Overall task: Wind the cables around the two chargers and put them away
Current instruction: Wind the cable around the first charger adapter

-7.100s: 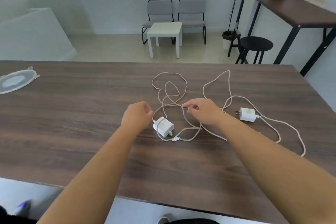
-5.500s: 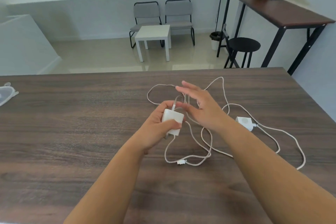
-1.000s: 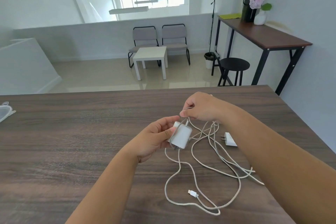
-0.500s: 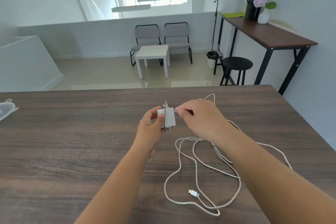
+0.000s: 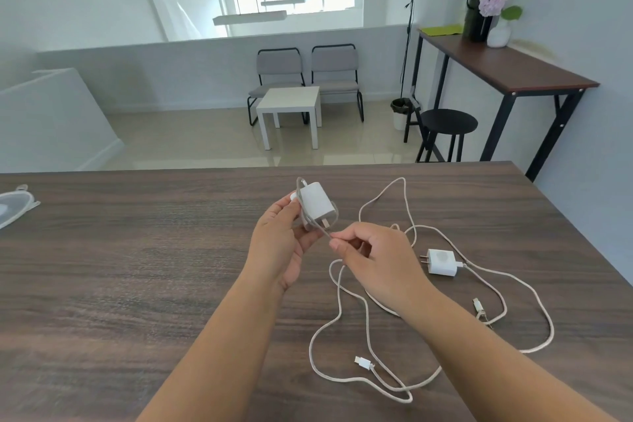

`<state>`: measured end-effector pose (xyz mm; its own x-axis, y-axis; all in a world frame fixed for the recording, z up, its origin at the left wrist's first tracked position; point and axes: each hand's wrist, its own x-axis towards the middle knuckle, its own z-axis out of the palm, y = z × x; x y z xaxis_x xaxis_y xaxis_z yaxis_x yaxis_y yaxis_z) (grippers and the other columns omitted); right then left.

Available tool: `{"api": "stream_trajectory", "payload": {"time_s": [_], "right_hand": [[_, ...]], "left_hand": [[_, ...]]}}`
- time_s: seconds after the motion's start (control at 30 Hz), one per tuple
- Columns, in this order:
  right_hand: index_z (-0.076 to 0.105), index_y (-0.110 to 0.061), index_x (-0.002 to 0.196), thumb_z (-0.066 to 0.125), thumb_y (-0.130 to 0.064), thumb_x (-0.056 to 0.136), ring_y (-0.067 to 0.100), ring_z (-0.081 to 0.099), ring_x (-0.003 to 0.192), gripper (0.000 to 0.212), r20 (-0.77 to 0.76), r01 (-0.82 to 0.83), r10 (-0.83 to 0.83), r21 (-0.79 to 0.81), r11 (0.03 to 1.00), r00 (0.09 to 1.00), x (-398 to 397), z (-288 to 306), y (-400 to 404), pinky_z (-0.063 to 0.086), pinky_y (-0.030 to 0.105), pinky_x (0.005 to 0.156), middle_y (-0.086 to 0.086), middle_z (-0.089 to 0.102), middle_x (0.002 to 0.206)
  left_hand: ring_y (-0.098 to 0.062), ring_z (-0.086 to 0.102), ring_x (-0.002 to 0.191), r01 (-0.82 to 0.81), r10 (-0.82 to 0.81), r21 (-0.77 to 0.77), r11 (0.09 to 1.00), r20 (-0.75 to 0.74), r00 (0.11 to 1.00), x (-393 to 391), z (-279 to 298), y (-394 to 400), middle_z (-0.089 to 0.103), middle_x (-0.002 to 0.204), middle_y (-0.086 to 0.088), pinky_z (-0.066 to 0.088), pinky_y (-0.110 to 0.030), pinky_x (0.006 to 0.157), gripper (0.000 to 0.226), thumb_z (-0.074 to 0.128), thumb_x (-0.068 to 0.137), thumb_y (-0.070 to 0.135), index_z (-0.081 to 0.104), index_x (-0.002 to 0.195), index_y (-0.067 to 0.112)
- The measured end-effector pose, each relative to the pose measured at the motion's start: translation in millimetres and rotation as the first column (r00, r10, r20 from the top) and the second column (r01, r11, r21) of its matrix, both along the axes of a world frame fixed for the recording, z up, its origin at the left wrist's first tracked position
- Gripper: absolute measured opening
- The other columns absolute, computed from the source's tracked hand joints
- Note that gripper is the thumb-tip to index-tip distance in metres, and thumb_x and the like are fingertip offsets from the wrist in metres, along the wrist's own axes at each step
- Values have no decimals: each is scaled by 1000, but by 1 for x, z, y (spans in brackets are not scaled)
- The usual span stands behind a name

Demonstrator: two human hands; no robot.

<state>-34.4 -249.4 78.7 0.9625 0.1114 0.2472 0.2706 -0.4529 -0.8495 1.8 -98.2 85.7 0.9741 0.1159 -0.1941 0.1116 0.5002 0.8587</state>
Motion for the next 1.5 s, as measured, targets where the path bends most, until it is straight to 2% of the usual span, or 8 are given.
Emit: {"api": "stream_trajectory", "payload": {"time_s": [0.1, 0.33, 0.57, 0.87, 1.2, 1.37, 1.43, 1.5], "right_hand": [[72, -30, 78, 69, -24, 86, 4, 51, 53, 10, -14, 8, -7, 49, 999, 1000, 2, -3, -2, 43, 18, 57, -3, 64, 60], [72, -29, 75, 71, -22, 85, 1, 46, 53, 12, 5, -26, 25, 119, 993, 1000, 4, -2, -8, 38, 10, 55, -12, 58, 57], [71, -24, 68, 78, -29, 79, 5, 37, 48, 14, 4, -9, 9, 179, 984, 1000, 10, 5, -20, 33, 14, 49, -11, 45, 49], [70, -21, 69, 79, -27, 77, 5, 36, 49, 14, 93, 0, -13, 139, 990, 996, 14, 17, -30, 33, 16, 51, -12, 44, 48], [75, -24, 77, 79, -35, 75, 1, 46, 51, 12, 3, -4, 4, -146, 989, 1000, 44, 44, -46, 37, 5, 53, -6, 58, 59], [74, -30, 80, 76, -33, 79, 2, 60, 66, 3, -6, -87, 89, -289, 953, 996, 56, 56, -46, 46, 16, 65, -7, 71, 73], [73, -32, 84, 73, -27, 83, -6, 58, 65, 5, -34, -133, 129, -316, 939, 991, 57, 62, -44, 41, 12, 64, -11, 70, 74], [72, -32, 88, 69, -24, 86, -9, 57, 63, 8, -78, -156, 137, -330, 931, 987, 58, 64, -41, 40, 14, 64, -11, 71, 76]], "left_hand": [[-27, 68, 83, -6, 6, -30, 1000, 8, 1000, -3, 6, 0, 69, 101, -16, 61, -33, 63, 26, 49, 101, 13, 61, 122, 2], [-24, 67, 87, 49, -47, -45, 998, 44, 998, -9, 12, 4, 65, 116, -18, 60, -29, 64, 30, 46, 102, 12, 56, 130, 5], [-14, 70, 74, 85, -81, -39, 996, 97, 992, -10, 15, 8, 72, 98, -9, 59, -26, 62, 30, 49, 101, 18, 59, 126, 4], [-15, 71, 79, 131, -132, 21, 991, 117, 984, -11, 14, 7, 74, 101, -8, 60, -30, 74, 29, 48, 102, 18, 61, 125, 7], [-20, 65, 104, 315, -357, 225, 922, 182, 916, -19, 15, 15, 71, 120, 0, 55, -40, 90, 32, 52, 91, 25, 66, 121, 23], [-23, 61, 92, 363, -443, 384, 849, 145, 885, -21, 10, 17, 68, 110, -7, 56, -40, 80, 40, 53, 92, 22, 55, 132, 19], [-17, 63, 84, 340, -473, 520, 784, 146, 869, -22, 8, 15, 67, 99, 0, 56, -32, 73, 35, 54, 95, 15, 55, 129, 21], [-15, 64, 77, 291, -492, 656, 696, 141, 859, -22, 6, 12, 66, 101, 3, 56, -28, 72, 32, 54, 98, 11, 55, 126, 27]]}}
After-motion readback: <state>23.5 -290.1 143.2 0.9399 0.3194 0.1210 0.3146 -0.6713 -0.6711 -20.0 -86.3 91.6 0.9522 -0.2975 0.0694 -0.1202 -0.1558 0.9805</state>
